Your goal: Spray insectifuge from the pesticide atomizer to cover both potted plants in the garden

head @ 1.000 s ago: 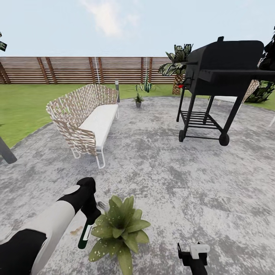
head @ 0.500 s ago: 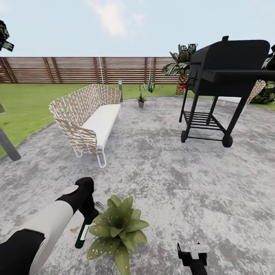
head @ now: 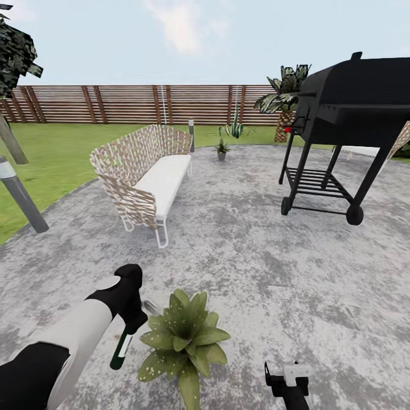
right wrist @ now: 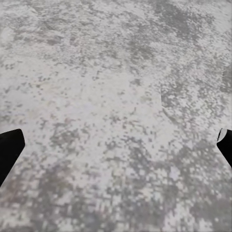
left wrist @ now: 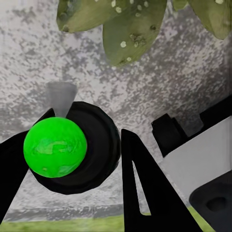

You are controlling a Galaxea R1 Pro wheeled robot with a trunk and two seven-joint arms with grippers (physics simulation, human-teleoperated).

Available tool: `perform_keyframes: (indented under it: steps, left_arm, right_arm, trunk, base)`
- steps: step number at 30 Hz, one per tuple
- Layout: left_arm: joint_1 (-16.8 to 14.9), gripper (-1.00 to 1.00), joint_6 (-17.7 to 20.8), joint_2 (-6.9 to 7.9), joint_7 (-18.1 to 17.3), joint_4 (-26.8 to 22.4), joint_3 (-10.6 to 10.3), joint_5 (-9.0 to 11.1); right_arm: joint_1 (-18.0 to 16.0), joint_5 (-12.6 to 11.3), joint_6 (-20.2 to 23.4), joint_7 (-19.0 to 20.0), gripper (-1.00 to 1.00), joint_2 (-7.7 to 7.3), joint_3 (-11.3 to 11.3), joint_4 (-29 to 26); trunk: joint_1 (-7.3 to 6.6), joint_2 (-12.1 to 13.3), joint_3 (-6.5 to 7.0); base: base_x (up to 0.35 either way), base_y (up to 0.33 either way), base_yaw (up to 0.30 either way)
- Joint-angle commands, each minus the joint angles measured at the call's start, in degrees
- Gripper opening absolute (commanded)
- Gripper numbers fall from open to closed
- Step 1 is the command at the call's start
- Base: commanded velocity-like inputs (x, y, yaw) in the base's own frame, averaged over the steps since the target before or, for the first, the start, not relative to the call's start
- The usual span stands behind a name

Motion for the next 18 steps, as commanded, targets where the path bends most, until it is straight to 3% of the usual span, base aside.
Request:
perform_keyframes:
  steps: [1, 5, 11, 18]
  left_arm:
    - [0.02, -1.0, 0.53, 0.0, -0.56, -0.07, -0.28, -0.34]
    - [-0.02, -1.0, 0.48, 0.02, -0.57, -0.05, -0.28, -0.33]
    - [-0.02, -1.0, 0.47, 0.06, -0.57, -0.05, -0.31, -0.33]
    - [0.0, -1.0, 0.47, -0.02, -0.57, 0.06, -0.29, -0.46]
  right_arm:
    - [-0.03, 0.61, -0.04, -0.57, 1.0, 0.0, 0.07, 0.04]
    - [-0.03, 0.61, -0.04, -0.55, 1.0, 0.0, 0.07, 0.04]
    - [-0.03, 0.61, -0.04, -0.56, 1.0, 0.0, 0.07, 0.04]
    - [-0.03, 0.61, -0.04, -0.57, 1.0, 0.06, 0.07, 0.04]
  trunk:
    - [-0.01, -0.02, -0.05]
    - [-0.01, -0.02, -0.05]
    - [-0.01, -0.02, -0.05]
    - [-0.01, -0.02, -0.05]
  base:
    - [0.042, -0.188, 0.001]
    - [-0.009, -0.243, 0.0]
    - [-0.22, -0.204, 0.016]
    - [-0.224, -0.19, 0.244]
